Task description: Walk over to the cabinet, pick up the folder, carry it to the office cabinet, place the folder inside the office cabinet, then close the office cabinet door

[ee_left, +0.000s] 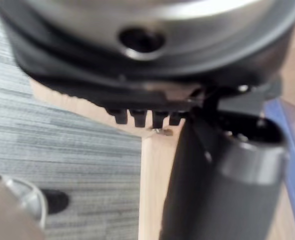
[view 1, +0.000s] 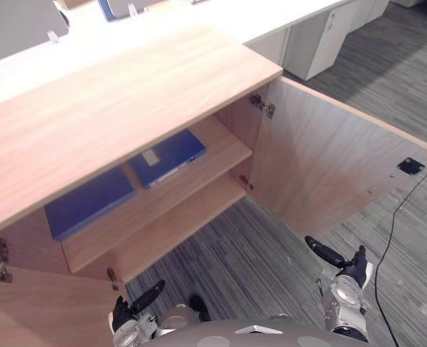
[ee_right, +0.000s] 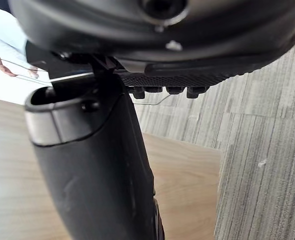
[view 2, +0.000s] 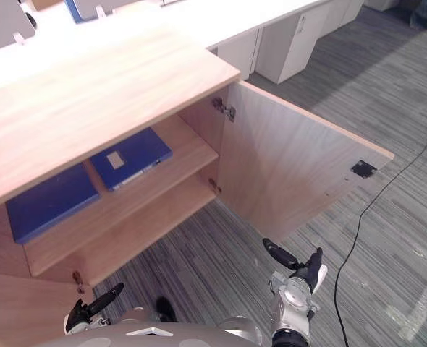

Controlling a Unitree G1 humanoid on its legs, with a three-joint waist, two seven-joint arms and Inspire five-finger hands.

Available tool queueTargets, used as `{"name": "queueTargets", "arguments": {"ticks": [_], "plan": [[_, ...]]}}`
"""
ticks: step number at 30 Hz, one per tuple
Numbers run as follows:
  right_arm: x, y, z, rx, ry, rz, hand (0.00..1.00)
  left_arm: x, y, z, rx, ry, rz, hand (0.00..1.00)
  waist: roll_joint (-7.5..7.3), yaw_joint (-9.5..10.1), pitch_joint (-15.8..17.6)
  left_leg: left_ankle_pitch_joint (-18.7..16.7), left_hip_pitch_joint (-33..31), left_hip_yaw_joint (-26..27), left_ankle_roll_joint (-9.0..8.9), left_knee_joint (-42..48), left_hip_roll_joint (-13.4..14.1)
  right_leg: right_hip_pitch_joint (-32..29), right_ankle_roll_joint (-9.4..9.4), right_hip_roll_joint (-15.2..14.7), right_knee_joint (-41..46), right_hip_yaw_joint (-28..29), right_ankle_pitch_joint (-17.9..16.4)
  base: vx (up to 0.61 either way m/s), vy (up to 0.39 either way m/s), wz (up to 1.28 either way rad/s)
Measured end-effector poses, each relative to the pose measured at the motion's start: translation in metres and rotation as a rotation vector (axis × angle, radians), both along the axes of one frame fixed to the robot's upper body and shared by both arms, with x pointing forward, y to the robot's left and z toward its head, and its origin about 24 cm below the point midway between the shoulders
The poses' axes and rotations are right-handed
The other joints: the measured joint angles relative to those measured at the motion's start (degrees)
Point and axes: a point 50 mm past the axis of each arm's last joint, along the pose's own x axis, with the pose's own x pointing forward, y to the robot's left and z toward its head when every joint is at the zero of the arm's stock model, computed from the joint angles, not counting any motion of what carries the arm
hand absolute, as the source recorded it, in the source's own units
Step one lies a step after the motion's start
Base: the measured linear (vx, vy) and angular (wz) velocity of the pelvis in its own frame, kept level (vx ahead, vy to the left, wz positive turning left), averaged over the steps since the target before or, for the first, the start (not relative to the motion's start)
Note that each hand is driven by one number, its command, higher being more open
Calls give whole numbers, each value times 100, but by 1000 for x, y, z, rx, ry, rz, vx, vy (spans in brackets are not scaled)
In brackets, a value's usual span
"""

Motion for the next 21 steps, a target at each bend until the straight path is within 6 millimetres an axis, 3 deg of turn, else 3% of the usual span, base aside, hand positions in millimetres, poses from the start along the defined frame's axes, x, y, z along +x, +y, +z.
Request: {"name": "queueTargets", "arguments": {"ticks": [1,2,4,7,9,11,12,16,19,21], "plan": [[-1,-2,0,-11,16,4,100,-2,1,0,3,5,-5,100,-31,2,-74,-32,63,-50,73,-17,-73,-119,-348,-345,582,-285,30,168,91,21],[1,-1,1,-16,15,13,100,-2,1,0,3,6,-5,100,5,9,-123,-50,61,-62,109,-3,-76,-193,-425,-461,772,-416,-27,181,35,17],[15,0,10,-35,-29,38,100,-2,3,0,9,8,-5,100,-1,5,-136,-6,-5,-168,177,10,20,-506,-342,-474,976,-780,-433,197,-45,22],[25,-10,26,-79,-95,22,100,-5,6,0,12,19,7,100,46,5,-110,17,40,-331,152,19,228,-930,-154,-112,532,-482,-634,167,-74,32],[31,-19,40,-117,-147,-22,100,-6,8,-1,8,22,28,100,8,6,-106,51,63,-409,31,11,299,-1217,49,101,-127,-73,-468,159,-125,36],[30,-19,43,-119,-164,-61,100,-11,18,0,29,38,63,100,-271,14,-107,16,190,-471,-221,31,230,-1250,1,191,-902,102,353,125,-211,20],[23,-20,38,-113,-138,-74,100,-20,19,-3,21,68,103,100,-289,27,-118,-107,333,-534,-422,29,304,-1134,75,268,-964,126,450,115,-240,8],[-4,-43,38,-143,-98,-202,100,-38,2,-9,-36,124,168,100,150,-30,-344,-11,197,-534,-768,-3,944,-973,-44,1113,-1650,-37,408,118,-188,-9],[-10,-49,38,-152,-87,-224,100,-35,6,-7,-34,91,215,100,211,-93,-349,159,114,-515,-886,-141,1189,-935,-177,1561,-2088,-171,506,69,-173,-1],[-10,-49,39,-153,-90,-223,100,-33,5,-7,-46,80,225,100,220,-125,-354,224,119,-467,-928,-222,1268,-933,-214,1701,-2218,-182,555,47,-107,-10]]}}
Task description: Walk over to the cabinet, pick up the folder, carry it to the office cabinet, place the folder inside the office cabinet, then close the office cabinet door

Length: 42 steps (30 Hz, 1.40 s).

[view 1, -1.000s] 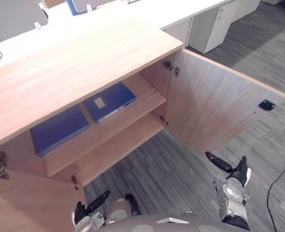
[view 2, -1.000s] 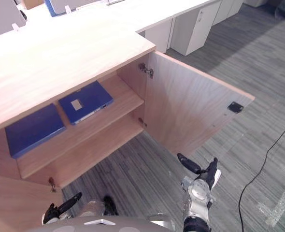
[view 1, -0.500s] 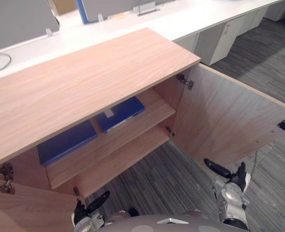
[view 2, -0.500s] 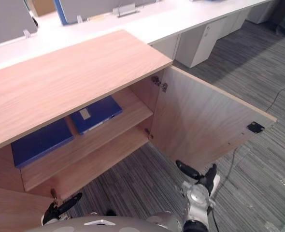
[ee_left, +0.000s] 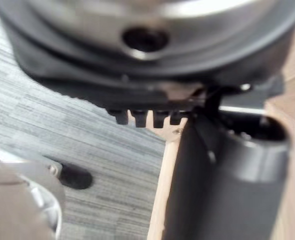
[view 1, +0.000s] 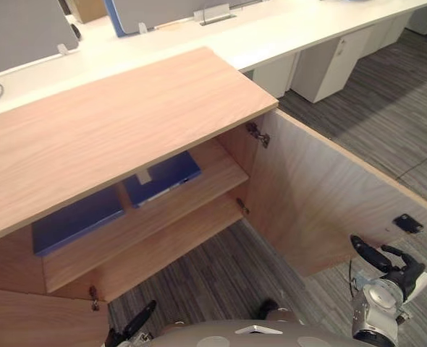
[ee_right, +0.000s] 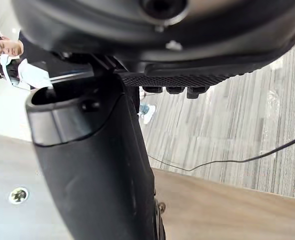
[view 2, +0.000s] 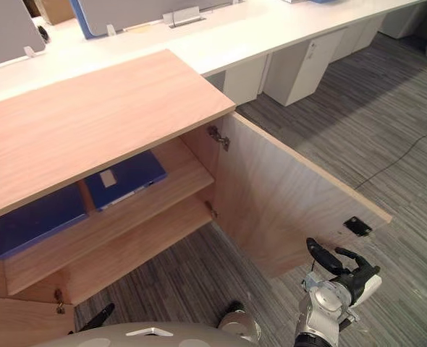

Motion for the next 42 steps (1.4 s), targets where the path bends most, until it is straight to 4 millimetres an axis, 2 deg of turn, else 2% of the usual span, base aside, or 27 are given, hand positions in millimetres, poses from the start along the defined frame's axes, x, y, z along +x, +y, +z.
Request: {"name": "queueTargets", "arguments": {"ticks": [4,12,17,21,28,34,39,42], "plan": [[8,0,4,2,-26,14,100,6,1,1,-3,-30,-1,100,12,0,-8,11,18,92,-15,-40,20,13,-2,76,-133,36,87,21,13,-7],[25,1,12,3,-79,25,100,15,6,6,17,-76,-8,100,-10,27,8,-10,25,116,24,-66,-162,250,87,93,-782,47,525,-37,55,2],[28,-9,20,-24,-95,38,100,18,10,10,36,-102,-11,100,-32,68,53,-27,22,90,60,-66,-229,302,96,84,-920,49,627,-49,14,0],[43,-27,42,-110,-109,163,100,18,13,12,42,-122,-21,100,-29,63,93,-43,11,72,89,-67,-269,300,110,63,-974,72,684,-36,7,-3],[58,-32,52,-51,-156,411,100,23,9,13,17,-159,-124,100,-28,-177,134,-43,-7,147,95,-86,-338,184,117,-22,-969,125,725,-29,5,-8],[49,-30,55,67,-227,578,100,27,6,13,-15,-195,-162,100,-6,-194,140,-96,-98,168,137,-10,-279,132,74,55,-1022,167,758,-52,-35,-6],[24,-4,53,121,-198,794,100,22,-3,10,-68,-204,-198,100,41,-221,142,-115,-107,294,91,83,-114,110,32,230,-1112,253,770,-45,-46,-16],[14,14,51,143,-122,1000,100,23,-10,8,-106,-213,-234,100,24,-347,142,-143,-115,331,42,153,-22,93,10,308,-1115,273,736,-82,-26,-14]]}}
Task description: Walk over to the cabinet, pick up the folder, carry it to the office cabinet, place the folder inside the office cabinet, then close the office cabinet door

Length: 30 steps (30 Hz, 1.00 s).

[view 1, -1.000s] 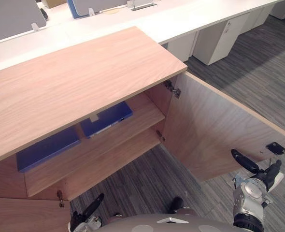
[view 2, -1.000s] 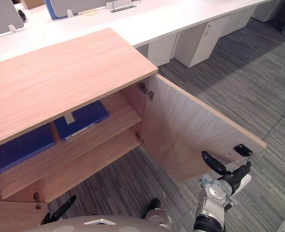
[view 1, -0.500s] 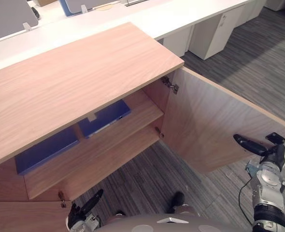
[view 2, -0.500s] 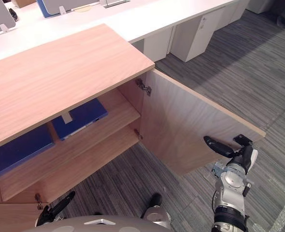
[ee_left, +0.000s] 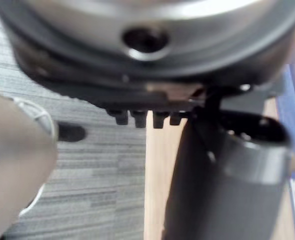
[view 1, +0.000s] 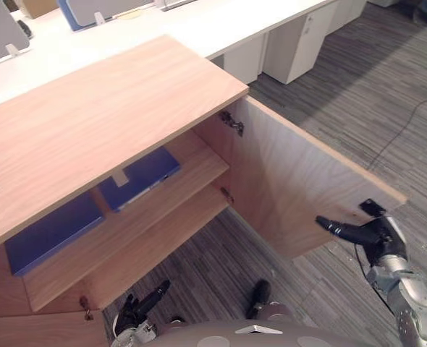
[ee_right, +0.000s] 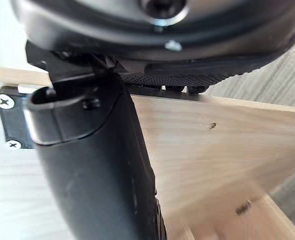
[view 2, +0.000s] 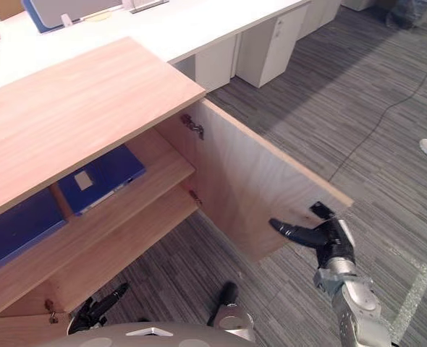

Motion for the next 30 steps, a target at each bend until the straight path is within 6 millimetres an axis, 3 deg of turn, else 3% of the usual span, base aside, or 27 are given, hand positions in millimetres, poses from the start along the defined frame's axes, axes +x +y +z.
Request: {"name": "queueTargets", "arguments": {"ticks": [5,7,11,13,20,30], "plan": [[-21,32,9,-87,167,531,100,5,-4,0,-25,-28,-52,100,-24,32,-20,85,-166,63,-2,62,98,-198,-26,145,-8,56,-31,-92,-19,-12],[-37,56,10,-51,250,805,100,7,-5,1,-34,-45,-69,100,-60,117,-30,225,-186,-16,12,-74,113,-240,-93,187,-8,-17,-76,-53,-23,16],[-49,73,17,-36,301,1042,100,6,-4,3,-33,-59,-91,100,-29,334,-56,284,-178,-37,-9,-93,99,-254,-142,146,56,-20,-109,-23,47,7],[-49,74,25,-74,317,1129,100,-3,2,4,-16,-42,-90,100,-133,343,-60,273,-192,-10,-33,-4,86,-277,-144,85,128,-1,-111,-32,103,-6],[-40,93,35,-76,243,1221,100,-15,17,8,25,-23,-96,100,-509,379,-143,306,-304,14,14,-75,-14,-443,-112,-7,203,38,-89,-18,76,-3],[-27,97,33,-129,241,1254,100,14,17,26,51,-164,-127,100,-515,544,-163,379,-373,-296,100,-215,-199,-373,-81,-253,308,-314,-62,43,73,19]]}}
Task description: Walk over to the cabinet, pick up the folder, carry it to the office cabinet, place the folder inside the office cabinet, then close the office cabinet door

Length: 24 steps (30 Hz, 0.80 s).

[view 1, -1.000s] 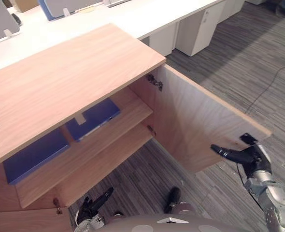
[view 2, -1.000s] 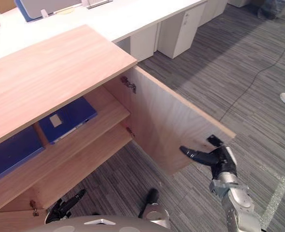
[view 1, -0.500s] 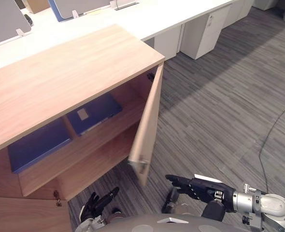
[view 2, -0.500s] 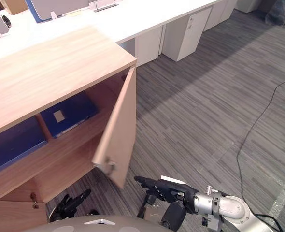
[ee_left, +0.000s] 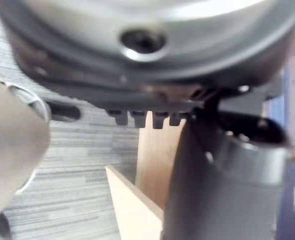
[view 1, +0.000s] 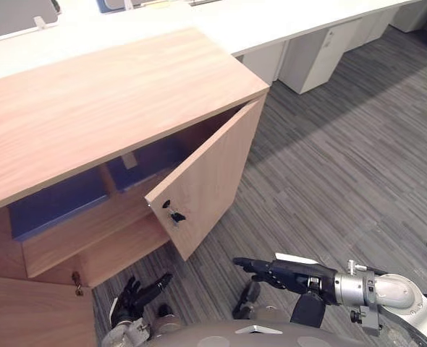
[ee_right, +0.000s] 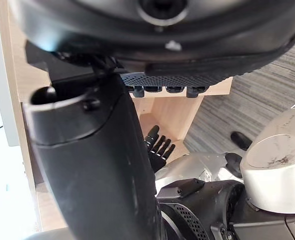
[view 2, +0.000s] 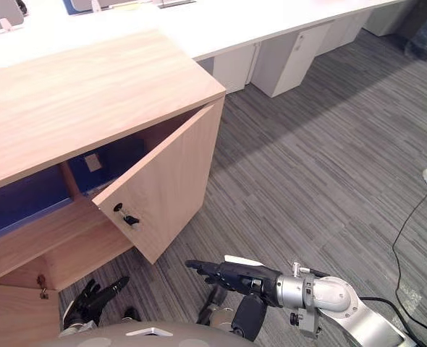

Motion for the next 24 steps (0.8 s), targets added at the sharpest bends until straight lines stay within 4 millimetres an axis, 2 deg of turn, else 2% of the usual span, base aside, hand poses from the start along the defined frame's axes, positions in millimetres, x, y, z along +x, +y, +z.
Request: {"name": "queueTargets", "arguments": {"ticks": [5,8,9,10,12,13,14,16,17,18,19,20,21,22,24], "plan": [[8,0,-5,-22,3,-3,100,5,0,8,6,-47,1,100,-67,125,-7,-28,-11,-246,33,-13,-107,143,9,-161,63,-258,18,59,78,28],[21,-5,-14,-73,-47,-53,100,2,-3,9,-2,-52,-2,100,-127,189,-32,-41,-15,-440,90,-19,-215,235,81,-355,233,-463,-35,64,98,42],[28,-7,-21,-94,-82,-107,100,2,-4,10,-12,-56,5,100,-148,224,-45,-45,-29,-528,125,-22,-260,256,112,-431,302,-538,-57,54,115,49],[40,-7,-36,-119,-138,-242,100,2,-5,9,-21,-53,7,100,-171,242,-68,-53,-48,-662,184,-47,-349,291,135,-583,421,-688,-73,39,99,56],[50,-7,-49,-124,-177,-385,100,3,-8,9,-26,-47,2,100,-173,248,-94,-55,-104,-806,275,-78,-440,295,157,-735,563,-846,-88,27,110,55],[57,-6,-57,-126,-202,-497,100,3,-10,9,-34,-49,4,100,-154,249,-104,-71,-151,-973,325,-116,-561,315,159,-930,737,-1028,-86,19,97,58],[59,-5,-62,-127,-204,-540,100,3,-10,9,-36,-49,5,100,-146,251,-109,-82,-180,-1063,356,-100,-608,333,165,-1035,852,-1101,-81,35,154,88],[57,5,-89,-164,-160,-657,100,3,-7,8,-33,-41,34,100,-120,297,-126,-104,-186,-1575,498,-31,-734,499,242,-1445,1515,-1124,41,105,210,111],[54,10,-97,-168,-135,-679,100,3,-5,8,-26,-34,39,100,-124,327,-139,-110,-189,-1708,504,14,-739,512,209,-1503,1668,-1053,125,144,183,112],[47,22,-113,-169,-75,-709,100,2,1,3,-6,-6,39,100,-128,434,-191,-73,-206,-1954,566,63,-738,523,102,-1563,1906,-751,311,201,144,108],[38,37,-127,-180,-19,-695,100,-2,11,-4,23,54,41,100,-147,485,-234,-67,-196,-2221,577,103,-744,499,-61,-1569,2129,-194,514,195,127,107],[33,46,-134,-182,13,-677,100,-5,17,-8,42,89,47,100,-147,496,-240,-62,-181,-2373,597,120,-742,442,-148,-1549,2279,193,586,193,113,123],[25,63,-144,-165,72,-645,100,-9,27,-15,78,169,50,100,-121,470,-227,-88,-260,-2721,662,247,-701,393,-14,-1237,2315,1034,116,92,1,143],[19,81,-150,-142,112,-608,100,-9,41,-17,135,228,56,100,-168,407,-240,-95,-387,-3120,671,322,-680,412,146,-770,2227,1701,-612,70,-45,156],[8,96,-163,-138,190,-593,100,-2,49,-13,190,231,52,100,-246,421,-207,-65,-518,-3643,637,392,-762,582,200,-328,1852,1930,-1036,46,-141,158]]}}
